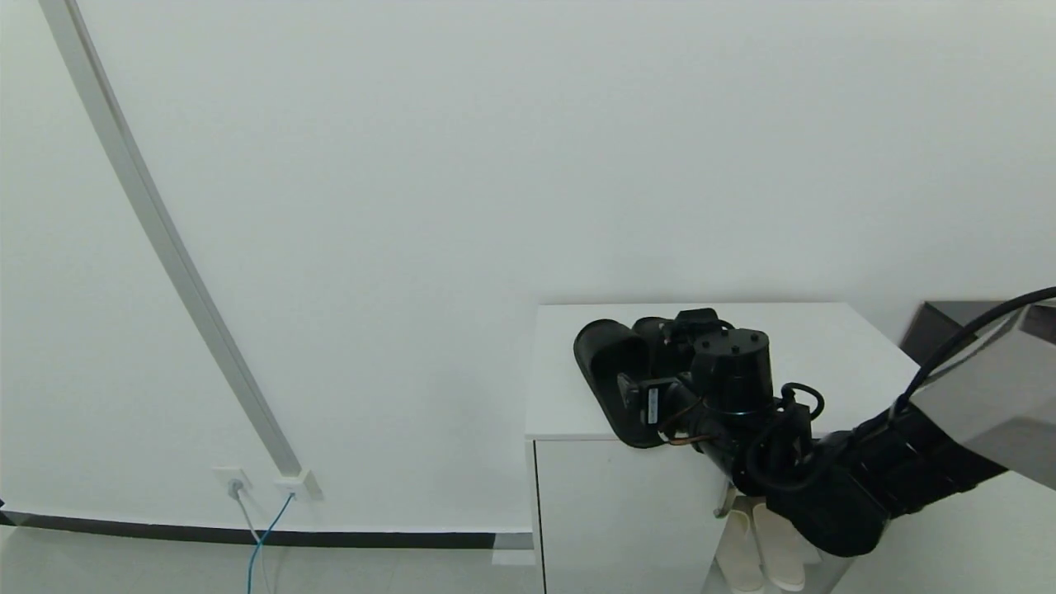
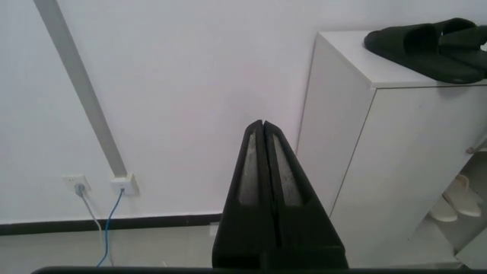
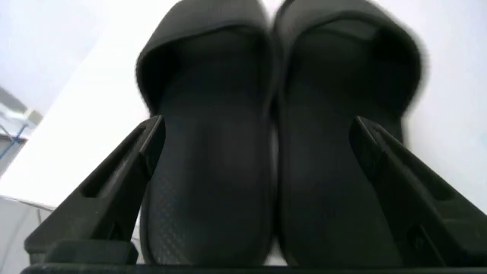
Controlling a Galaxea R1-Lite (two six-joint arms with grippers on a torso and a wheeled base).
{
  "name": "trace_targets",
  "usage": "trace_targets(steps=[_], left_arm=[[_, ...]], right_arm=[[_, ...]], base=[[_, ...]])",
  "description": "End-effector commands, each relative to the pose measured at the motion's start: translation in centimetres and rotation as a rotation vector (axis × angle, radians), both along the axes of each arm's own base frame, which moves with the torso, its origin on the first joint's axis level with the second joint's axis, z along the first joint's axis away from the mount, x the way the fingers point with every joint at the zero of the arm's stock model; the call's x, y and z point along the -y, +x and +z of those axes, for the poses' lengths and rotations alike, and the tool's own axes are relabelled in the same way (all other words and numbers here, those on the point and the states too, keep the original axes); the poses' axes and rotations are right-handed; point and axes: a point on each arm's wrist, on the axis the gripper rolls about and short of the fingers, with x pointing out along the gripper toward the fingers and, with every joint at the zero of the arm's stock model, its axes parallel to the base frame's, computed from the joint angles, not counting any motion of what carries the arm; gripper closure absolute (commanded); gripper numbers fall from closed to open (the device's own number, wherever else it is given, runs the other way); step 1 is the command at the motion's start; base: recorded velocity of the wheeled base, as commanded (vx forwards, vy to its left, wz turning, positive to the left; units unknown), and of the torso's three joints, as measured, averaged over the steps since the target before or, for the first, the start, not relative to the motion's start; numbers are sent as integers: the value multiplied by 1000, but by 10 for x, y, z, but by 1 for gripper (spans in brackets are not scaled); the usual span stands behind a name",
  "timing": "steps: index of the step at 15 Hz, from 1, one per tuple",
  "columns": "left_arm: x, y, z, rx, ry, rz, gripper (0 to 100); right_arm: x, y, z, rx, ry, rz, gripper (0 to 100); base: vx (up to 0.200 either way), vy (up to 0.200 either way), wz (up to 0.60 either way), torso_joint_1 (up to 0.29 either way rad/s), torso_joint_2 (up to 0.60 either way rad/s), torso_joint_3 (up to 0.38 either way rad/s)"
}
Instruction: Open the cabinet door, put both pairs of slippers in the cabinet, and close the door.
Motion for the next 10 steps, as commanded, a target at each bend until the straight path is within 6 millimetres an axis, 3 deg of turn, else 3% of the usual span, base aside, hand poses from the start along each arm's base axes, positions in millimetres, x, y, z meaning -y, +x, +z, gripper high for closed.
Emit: trace_targets(steps=[1,6,10], left_arm=[[0,0,0,2,0,0,100],[0,0,0,0,0,0,100],[0,0,0,0,-2,0,100]], right_arm=[[-3,23,-21,-3,-24,-16,0],[-7,64,-28,45,-16,-28,0],[-9,83,-25,57,-2,-22,0]], base=[[0,0,0,0,0,0],[0,0,0,0,0,0],[0,0,0,0,0,0]])
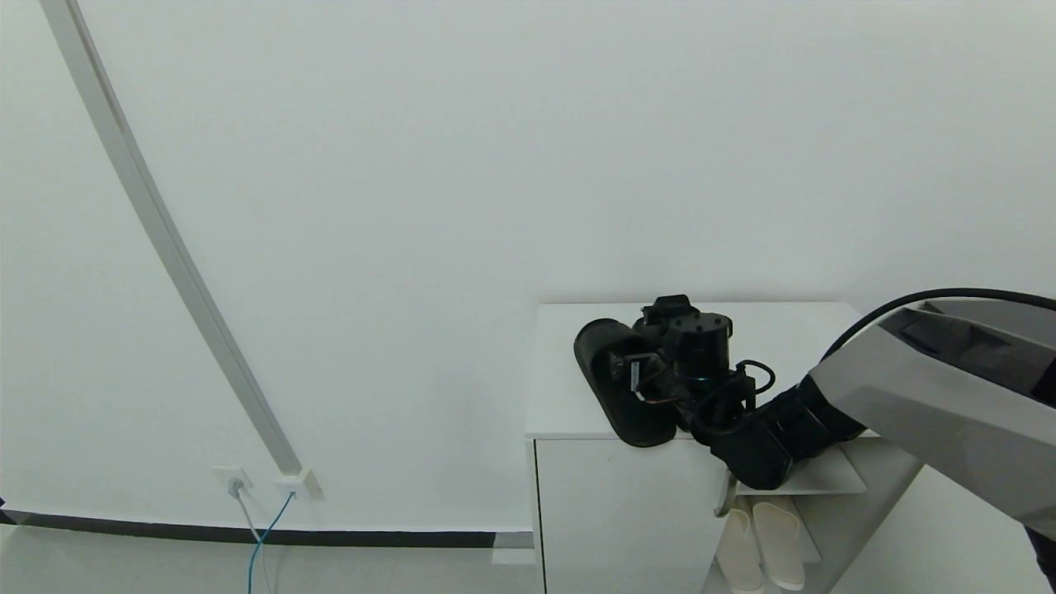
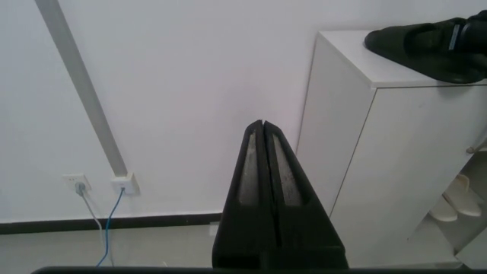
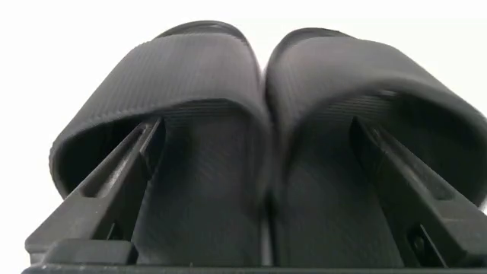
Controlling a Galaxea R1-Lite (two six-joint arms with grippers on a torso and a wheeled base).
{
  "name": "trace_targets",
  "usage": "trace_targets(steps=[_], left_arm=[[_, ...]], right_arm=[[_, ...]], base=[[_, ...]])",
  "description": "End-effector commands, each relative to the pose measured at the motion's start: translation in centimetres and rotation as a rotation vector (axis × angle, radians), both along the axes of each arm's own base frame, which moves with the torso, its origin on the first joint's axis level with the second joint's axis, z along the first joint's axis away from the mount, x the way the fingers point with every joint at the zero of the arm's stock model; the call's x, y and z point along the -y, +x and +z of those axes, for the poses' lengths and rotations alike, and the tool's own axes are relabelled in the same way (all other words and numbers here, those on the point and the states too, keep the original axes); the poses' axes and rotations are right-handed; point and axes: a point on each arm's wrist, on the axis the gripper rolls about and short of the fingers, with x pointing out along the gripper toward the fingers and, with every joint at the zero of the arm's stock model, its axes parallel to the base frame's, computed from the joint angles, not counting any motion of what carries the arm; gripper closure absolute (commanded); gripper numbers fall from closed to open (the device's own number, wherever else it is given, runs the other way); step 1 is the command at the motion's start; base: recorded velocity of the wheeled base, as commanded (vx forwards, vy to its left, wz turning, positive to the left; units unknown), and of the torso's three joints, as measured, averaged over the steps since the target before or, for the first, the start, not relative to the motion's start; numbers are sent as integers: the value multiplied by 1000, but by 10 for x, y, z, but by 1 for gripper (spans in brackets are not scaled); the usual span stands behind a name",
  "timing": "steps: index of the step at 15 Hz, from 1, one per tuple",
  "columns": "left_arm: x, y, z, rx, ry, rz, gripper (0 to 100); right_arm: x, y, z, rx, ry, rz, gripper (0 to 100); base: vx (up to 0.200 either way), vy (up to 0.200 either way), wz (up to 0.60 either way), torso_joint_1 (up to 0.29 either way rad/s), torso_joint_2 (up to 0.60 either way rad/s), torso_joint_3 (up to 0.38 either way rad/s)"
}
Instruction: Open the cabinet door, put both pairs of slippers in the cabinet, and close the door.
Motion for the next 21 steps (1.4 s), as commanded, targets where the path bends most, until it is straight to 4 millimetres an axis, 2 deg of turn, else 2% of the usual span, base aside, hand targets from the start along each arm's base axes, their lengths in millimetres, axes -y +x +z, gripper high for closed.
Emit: trace_targets(steps=[1,4,5,11,14,15,18,21], left_arm=[[0,0,0,-2,-1,0,100],[0,0,0,0,-1,1,100],[0,0,0,0,-1,1,100],[0,0,0,0,-2,3,100],[0,0,0,-1,-7,3,100],[0,0,0,1,-5,3,100],[0,0,0,-1,-5,3,100],[0,0,0,-1,-5,3,100]], right_arm=[[0,12,-6,-8,-2,-5,0],[0,20,-6,-2,2,-9,0],[1,21,-6,-6,1,-10,100],[1,20,-5,-3,3,-10,100],[6,11,13,16,15,-7,100],[10,0,23,16,18,10,100],[23,-48,52,7,24,92,100],[37,-116,77,-6,23,257,100]], base=[[0,0,0,0,0,0],[0,0,0,0,0,0],[0,0,0,0,0,0],[0,0,0,0,0,0],[0,0,0,0,0,0],[0,0,0,0,0,0],[0,0,0,0,0,0],[0,0,0,0,0,0]])
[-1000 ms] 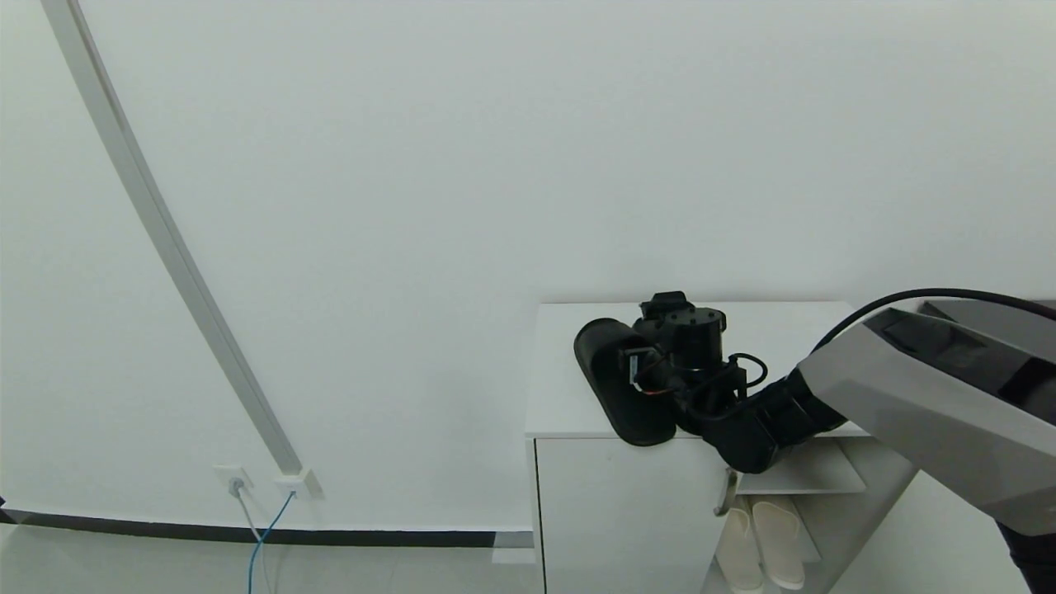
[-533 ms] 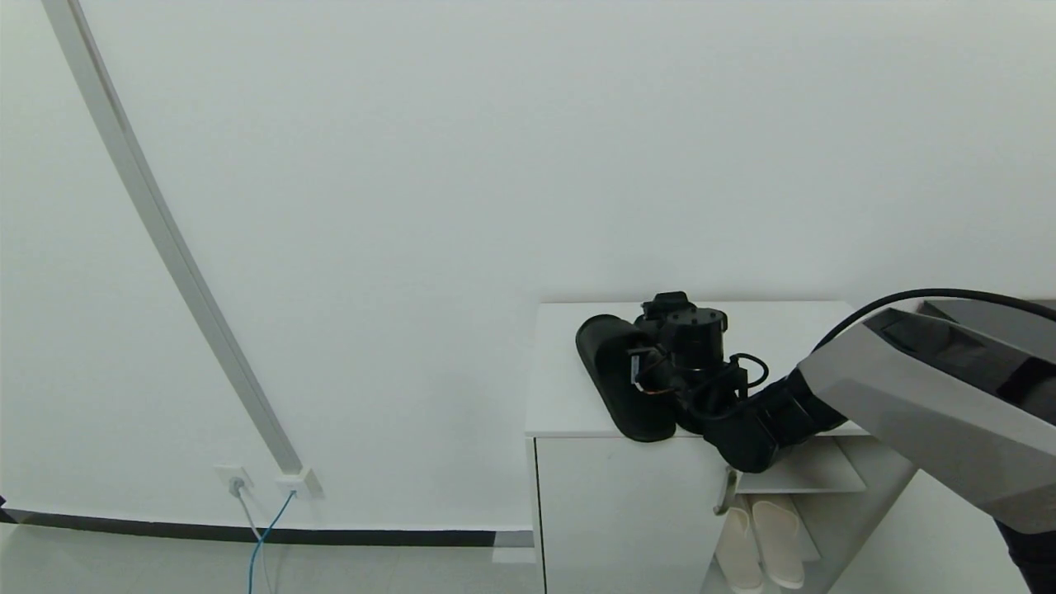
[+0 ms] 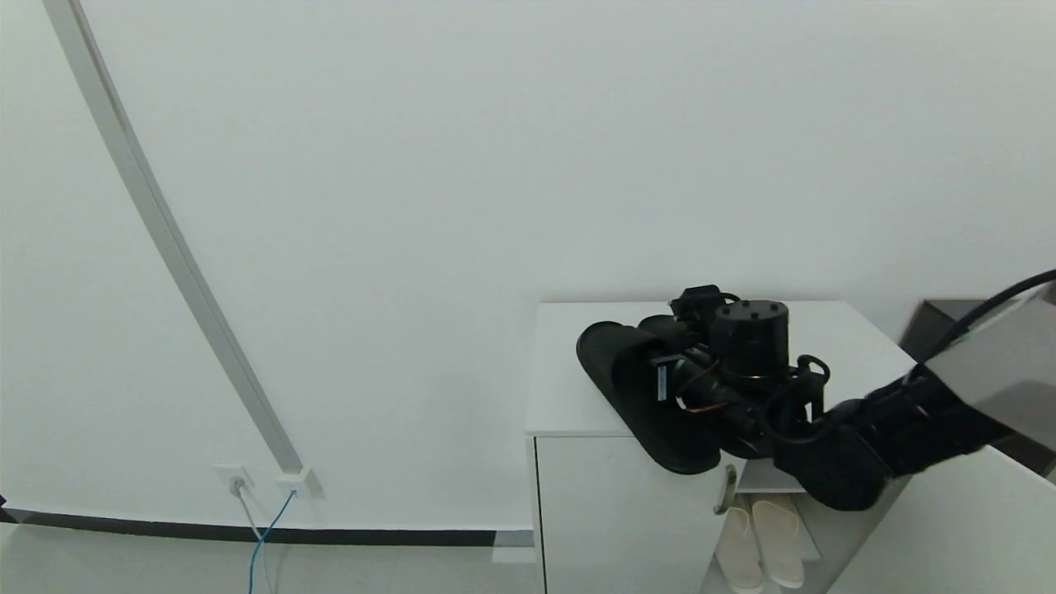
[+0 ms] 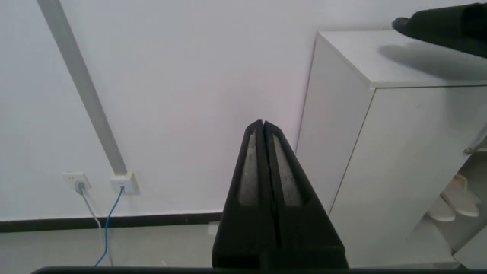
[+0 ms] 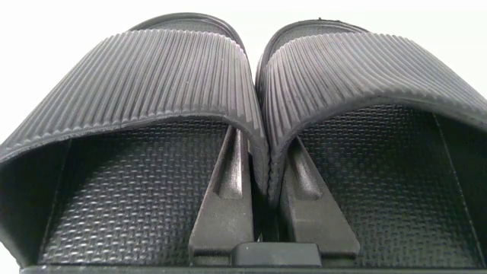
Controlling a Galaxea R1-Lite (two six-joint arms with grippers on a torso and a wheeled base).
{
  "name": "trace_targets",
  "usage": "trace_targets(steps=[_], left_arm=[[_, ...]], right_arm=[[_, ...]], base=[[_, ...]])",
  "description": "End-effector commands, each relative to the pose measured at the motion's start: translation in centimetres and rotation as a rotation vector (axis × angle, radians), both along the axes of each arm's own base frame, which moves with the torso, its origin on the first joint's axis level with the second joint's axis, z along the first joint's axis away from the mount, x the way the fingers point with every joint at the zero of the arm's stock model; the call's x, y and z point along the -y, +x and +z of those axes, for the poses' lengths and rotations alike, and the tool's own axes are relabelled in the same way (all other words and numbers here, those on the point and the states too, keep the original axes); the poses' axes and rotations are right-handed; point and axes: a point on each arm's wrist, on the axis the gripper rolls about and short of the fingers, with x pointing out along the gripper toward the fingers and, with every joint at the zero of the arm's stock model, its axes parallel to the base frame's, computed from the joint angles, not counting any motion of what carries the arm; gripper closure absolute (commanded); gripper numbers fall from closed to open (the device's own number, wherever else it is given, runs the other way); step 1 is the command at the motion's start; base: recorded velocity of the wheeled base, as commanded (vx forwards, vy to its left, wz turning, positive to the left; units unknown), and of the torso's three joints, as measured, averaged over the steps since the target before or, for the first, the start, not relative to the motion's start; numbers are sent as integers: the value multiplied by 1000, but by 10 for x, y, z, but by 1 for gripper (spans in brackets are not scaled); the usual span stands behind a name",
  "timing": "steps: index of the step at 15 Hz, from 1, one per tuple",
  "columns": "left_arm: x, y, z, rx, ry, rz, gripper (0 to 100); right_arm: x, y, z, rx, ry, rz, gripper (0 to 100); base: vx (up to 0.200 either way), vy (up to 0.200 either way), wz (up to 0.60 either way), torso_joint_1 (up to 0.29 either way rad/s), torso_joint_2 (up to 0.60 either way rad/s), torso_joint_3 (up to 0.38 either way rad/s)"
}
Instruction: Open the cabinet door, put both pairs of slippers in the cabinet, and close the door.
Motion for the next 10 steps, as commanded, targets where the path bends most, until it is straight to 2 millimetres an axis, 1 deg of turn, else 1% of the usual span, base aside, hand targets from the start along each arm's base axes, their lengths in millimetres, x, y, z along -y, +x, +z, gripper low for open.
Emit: trace_targets(steps=[1,2,3,4,6,8,10], left_arm=[[0,0,0,0,0,0,100],[0,0,0,-1,0,0,100],[0,0,0,-1,0,0,100],[0,0,0,0,0,0,100],[0,0,0,-1,0,0,100],[0,0,0,0,-1,0,100],[0,0,0,0,-1,2,100]], right_arm=[[17,-77,46,45,-5,158,100],[19,-84,52,52,-14,171,100],[21,-110,72,85,-13,228,100],[21,-119,83,111,6,247,100],[20,-119,93,140,31,246,100],[19,-117,89,121,42,241,100],[18,-116,90,106,84,235,100]], base=[[0,0,0,0,0,0],[0,0,0,0,0,0],[0,0,0,0,0,0],[0,0,0,0,0,0],[0,0,0,0,0,0],[0,0,0,0,0,0],[0,0,0,0,0,0]])
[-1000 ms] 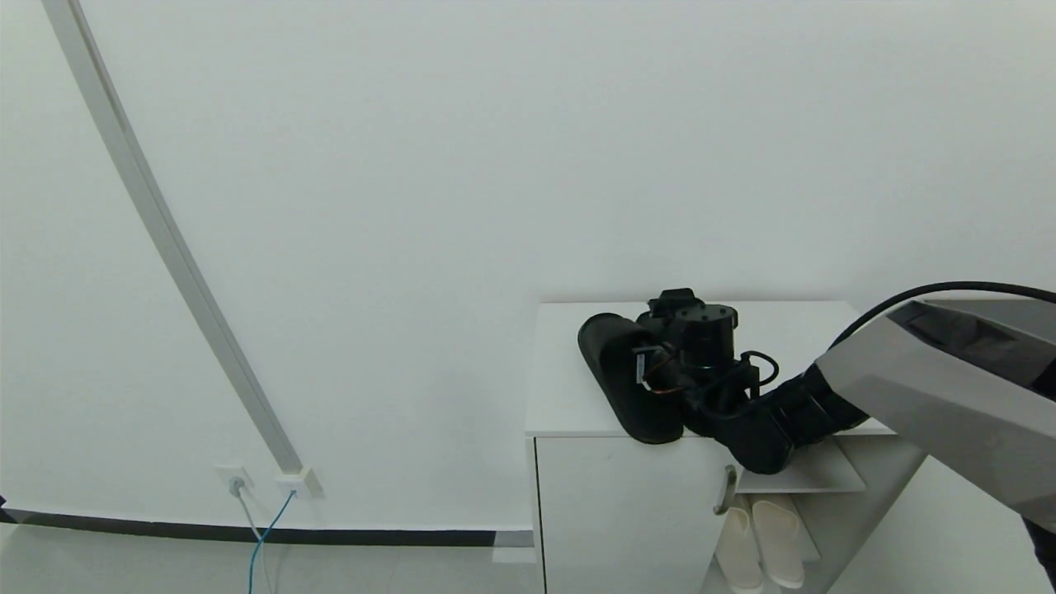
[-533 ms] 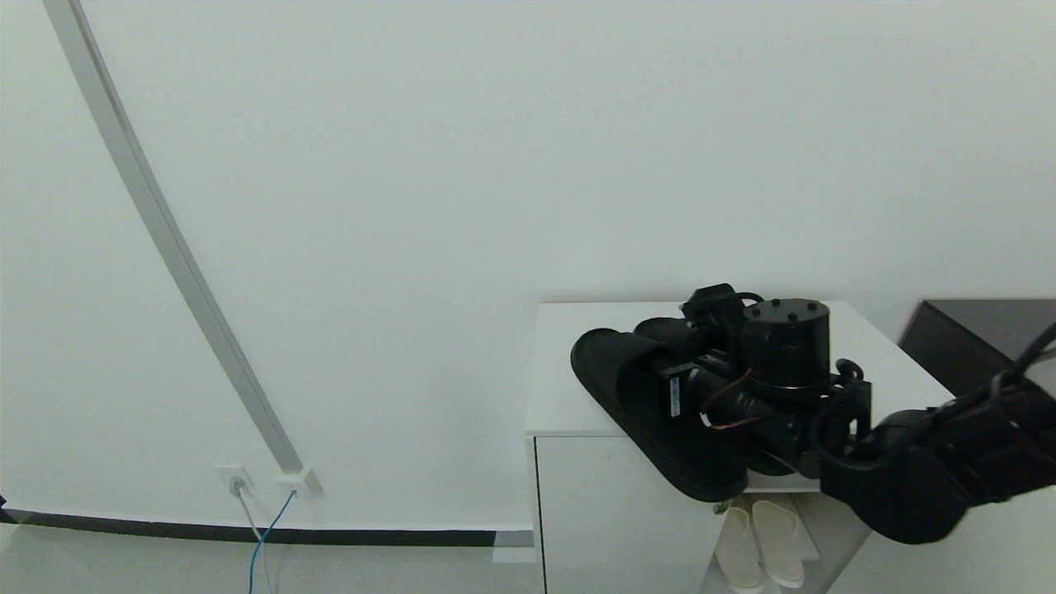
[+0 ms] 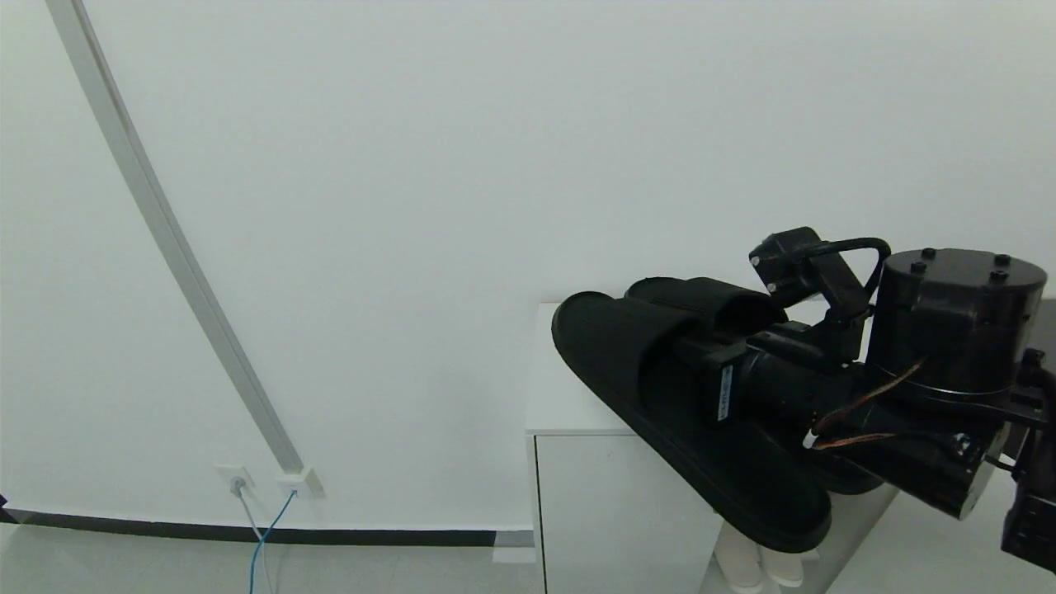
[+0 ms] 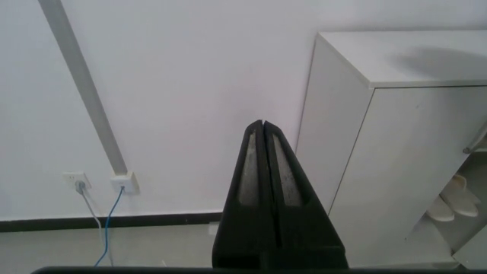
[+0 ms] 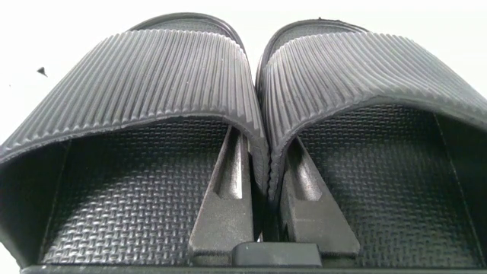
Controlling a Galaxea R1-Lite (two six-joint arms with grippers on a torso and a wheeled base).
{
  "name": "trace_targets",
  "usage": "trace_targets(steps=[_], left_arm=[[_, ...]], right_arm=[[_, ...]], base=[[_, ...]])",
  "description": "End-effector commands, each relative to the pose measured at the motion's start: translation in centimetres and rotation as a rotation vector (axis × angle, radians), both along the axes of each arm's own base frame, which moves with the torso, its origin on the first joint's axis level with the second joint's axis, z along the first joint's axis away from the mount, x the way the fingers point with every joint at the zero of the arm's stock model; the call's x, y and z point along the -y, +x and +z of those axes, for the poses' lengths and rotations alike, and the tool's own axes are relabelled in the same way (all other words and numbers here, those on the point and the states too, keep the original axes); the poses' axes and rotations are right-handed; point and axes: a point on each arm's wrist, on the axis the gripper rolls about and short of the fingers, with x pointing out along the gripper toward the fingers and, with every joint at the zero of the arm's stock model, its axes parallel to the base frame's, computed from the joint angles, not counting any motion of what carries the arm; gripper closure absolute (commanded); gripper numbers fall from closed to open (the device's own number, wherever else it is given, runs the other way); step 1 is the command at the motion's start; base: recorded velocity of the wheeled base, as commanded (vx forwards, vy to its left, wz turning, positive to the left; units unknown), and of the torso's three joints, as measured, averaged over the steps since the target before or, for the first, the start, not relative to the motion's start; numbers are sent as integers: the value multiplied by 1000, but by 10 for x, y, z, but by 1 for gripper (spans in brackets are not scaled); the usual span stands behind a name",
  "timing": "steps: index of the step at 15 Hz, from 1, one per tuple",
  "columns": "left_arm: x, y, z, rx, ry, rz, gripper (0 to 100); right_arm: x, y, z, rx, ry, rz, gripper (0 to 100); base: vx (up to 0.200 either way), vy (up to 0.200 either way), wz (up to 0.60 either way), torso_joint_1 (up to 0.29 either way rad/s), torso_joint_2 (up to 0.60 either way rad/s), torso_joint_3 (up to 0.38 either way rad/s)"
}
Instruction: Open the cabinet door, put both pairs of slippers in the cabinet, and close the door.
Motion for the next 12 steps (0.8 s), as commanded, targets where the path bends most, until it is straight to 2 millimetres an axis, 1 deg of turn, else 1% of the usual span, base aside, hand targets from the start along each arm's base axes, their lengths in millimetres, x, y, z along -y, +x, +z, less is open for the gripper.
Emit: trace_targets(steps=[1,2,3,5,7,11,12], left_arm=[[0,0,0,0,1,0,100],[0,0,0,-1,-1,0,100],[0,0,0,-1,1,0,100],[0,0,0,-1,1,0,100],[0,0,0,-1,1,0,100],[0,0,0,-1,2,0,100],[0,0,0,0,1,0,100]], right_arm=[[2,-4,3,6,13,4,100],[3,-5,3,4,11,4,100],[9,-13,-11,-25,-39,21,100],[9,-18,-22,-29,-101,60,100],[12,-21,-25,-19,-137,69,100],[13,-24,-25,-24,-144,72,100],[13,-24,-25,-26,-146,71,100]], base=[[0,0,0,0,0,0],[0,0,0,0,0,0],[0,0,0,0,0,0],[0,0,0,0,0,0],[0,0,0,0,0,0],[0,0,0,0,0,0],[-200,0,0,2,2,2]])
